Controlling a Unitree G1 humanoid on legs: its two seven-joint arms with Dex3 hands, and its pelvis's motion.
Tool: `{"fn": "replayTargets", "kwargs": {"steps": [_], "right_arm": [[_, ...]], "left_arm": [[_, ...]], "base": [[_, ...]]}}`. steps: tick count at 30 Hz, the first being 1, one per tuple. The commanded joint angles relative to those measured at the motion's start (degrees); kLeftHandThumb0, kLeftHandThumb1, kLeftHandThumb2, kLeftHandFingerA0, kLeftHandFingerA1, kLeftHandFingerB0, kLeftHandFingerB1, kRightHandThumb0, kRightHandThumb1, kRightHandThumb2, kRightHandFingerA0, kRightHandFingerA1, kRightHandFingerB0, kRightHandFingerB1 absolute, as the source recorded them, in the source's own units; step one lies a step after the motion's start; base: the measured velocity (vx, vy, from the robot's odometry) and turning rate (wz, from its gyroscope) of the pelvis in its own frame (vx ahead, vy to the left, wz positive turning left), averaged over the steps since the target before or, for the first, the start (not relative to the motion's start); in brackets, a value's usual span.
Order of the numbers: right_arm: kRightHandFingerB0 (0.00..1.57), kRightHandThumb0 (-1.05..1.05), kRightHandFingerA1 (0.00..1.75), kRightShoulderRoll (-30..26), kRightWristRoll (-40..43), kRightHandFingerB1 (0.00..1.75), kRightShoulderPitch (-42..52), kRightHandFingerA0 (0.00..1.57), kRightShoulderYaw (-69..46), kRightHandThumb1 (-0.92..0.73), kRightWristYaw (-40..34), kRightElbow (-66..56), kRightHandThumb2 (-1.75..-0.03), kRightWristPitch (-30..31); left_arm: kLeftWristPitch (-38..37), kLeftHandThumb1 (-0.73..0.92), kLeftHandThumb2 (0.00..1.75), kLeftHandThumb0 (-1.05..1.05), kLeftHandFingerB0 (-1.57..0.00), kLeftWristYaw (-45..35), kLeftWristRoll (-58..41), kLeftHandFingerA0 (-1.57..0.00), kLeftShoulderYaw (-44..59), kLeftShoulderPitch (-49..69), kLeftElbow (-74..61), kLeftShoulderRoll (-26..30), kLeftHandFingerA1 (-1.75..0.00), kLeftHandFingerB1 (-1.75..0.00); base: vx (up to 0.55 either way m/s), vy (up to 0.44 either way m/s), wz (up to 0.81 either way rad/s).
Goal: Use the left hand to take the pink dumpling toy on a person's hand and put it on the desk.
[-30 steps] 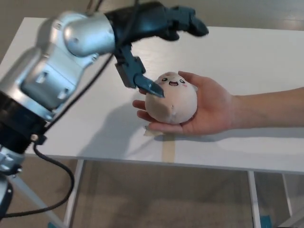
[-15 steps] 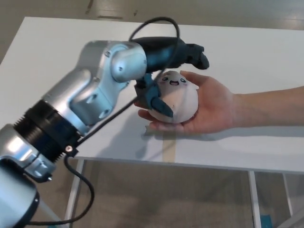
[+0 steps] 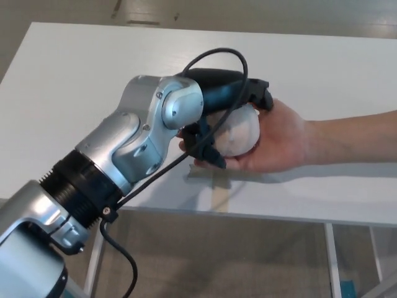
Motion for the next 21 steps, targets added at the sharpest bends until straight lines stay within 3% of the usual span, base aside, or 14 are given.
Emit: {"fn": "replayTargets", "kwargs": {"steps": [1,2,3,5,6,7,8,9,10,12,13,16,18,21], "right_arm": [[0.57,-0.21,0.44,-0.2,0.2,0.44,0.2,0.61,0.0,-0.68,0.2,0.1,-0.6,0.8],[0.57,-0.21,0.44,-0.2,0.2,0.44,0.2,0.61,0.1,-0.68,0.2,0.1,-0.6,0.8],[0.58,-0.21,0.44,-0.2,0.2,0.44,0.2,0.61,0.0,-0.68,0.2,0.1,-0.6,0.7],[0.59,-0.21,0.43,-0.2,0.2,0.45,0.2,0.61,0.1,-0.68,0.2,0.1,-0.6,0.8],[0.59,-0.21,0.43,-0.2,0.2,0.45,0.1,0.61,0.1,-0.67,0.2,0.1,-0.6,0.8],[0.59,-0.21,0.43,-0.2,0.2,0.45,0.1,0.61,0.1,-0.67,0.2,0.1,-0.6,0.8],[0.6,-0.21,0.43,-0.3,0.2,0.45,0.0,0.61,0.1,-0.67,0.2,0.0,-0.6,0.9],[0.6,-0.21,0.43,-0.3,0.2,0.45,0.0,0.61,0.1,-0.67,0.2,0.0,-0.6,0.9],[0.6,-0.21,0.43,-0.3,0.2,0.45,0.0,0.61,0.1,-0.67,0.2,0.0,-0.6,0.9],[0.6,-0.21,0.43,-0.3,0.2,0.45,0.0,0.61,0.1,-0.67,0.2,0.1,-0.6,0.9],[0.59,-0.21,0.43,-0.3,0.1,0.45,0.0,0.61,0.2,-0.67,0.2,0.1,-0.6,0.9],[0.6,-0.21,0.43,-0.3,0.2,0.45,-0.1,0.61,0.1,-0.67,0.2,0.0,-0.6,0.7],[0.6,-0.21,0.44,-0.3,0.3,0.45,-0.2,0.61,0.0,-0.66,0.3,0.0,-0.6,0.7],[0.6,-0.22,0.44,-0.3,0.6,0.45,-0.3,0.61,-0.2,-0.66,0.3,0.0,-0.6,0.8]], "left_arm": [[-2.3,0.19,0.82,-0.27,-0.08,1.1,4.5,-0.09,-0.7,1.9,3.0,-0.2,-0.51,-0.5],[-2.5,0.19,0.82,-0.27,-0.08,1.0,4.7,-0.09,-0.7,2.0,3.2,-0.2,-0.51,-0.5],[-2.5,0.38,0.66,-0.58,-0.17,0.9,5.2,-0.23,-0.8,2.2,3.4,-0.1,-0.4,-0.35],[-2.7,0.39,0.66,-0.53,-0.16,0.8,5.7,-0.3,-0.8,2.3,3.7,0.0,-0.42,-0.35],[-3.2,0.49,0.56,-0.38,-0.28,1.2,6.3,-0.61,-0.7,2.5,4.1,0.1,-0.43,-0.31],[-3.4,0.49,0.56,-0.38,-0.28,1.6,6.5,-0.61,-0.7,2.6,4.3,0.1,-0.43,-0.31],[-4.0,0.58,0.58,-0.29,-0.61,3.2,7.2,-0.86,-0.5,3.2,4.3,-0.1,-1.12,-0.4],[-4.2,0.58,0.58,-0.29,-0.61,4.2,7.7,-0.86,-0.4,3.5,4.2,-0.2,-1.12,-0.4],[-4.6,0.67,0.61,-0.28,-0.75,5.8,8.4,-0.74,-0.3,4.1,3.8,-0.2,-1.59,-0.47],[-5.1,0.67,0.61,-0.28,-0.75,7.4,9.4,-0.74,-0.2,4.7,3.4,-0.3,-1.59,-0.47],[-5.6,0.78,0.56,-0.22,-0.83,9.2,10.1,-0.64,0.0,5.3,3.0,-0.2,-1.75,-0.49],[-7.8,0.8,0.55,-0.21,-0.87,14.3,11.6,-0.59,0.9,6.5,2.5,-0.3,-1.75,-0.52],[-9.1,0.73,0.62,-0.25,-0.79,15.9,11.9,-0.7,1.4,6.7,2.6,-0.4,-1.6,-0.51],[-10.4,0.7,0.62,-0.27,-0.75,17.0,12.4,-0.72,2.0,6.8,2.8,-0.5,-1.57,-0.5]], "base": [[0.0,0.0,0.0],[0.0,0.0,0.0],[0.0,0.0,0.0],[0.0,0.0,0.0],[0.0,0.0,0.0],[0.0,0.0,0.0],[0.0,0.0,0.0],[0.0,0.0,0.0],[0.0,0.0,0.0],[0.0,0.0,0.0],[0.0,0.0,0.0],[0.0,0.0,0.0],[0.0,0.0,0.0],[0.0,0.0,0.0]]}}
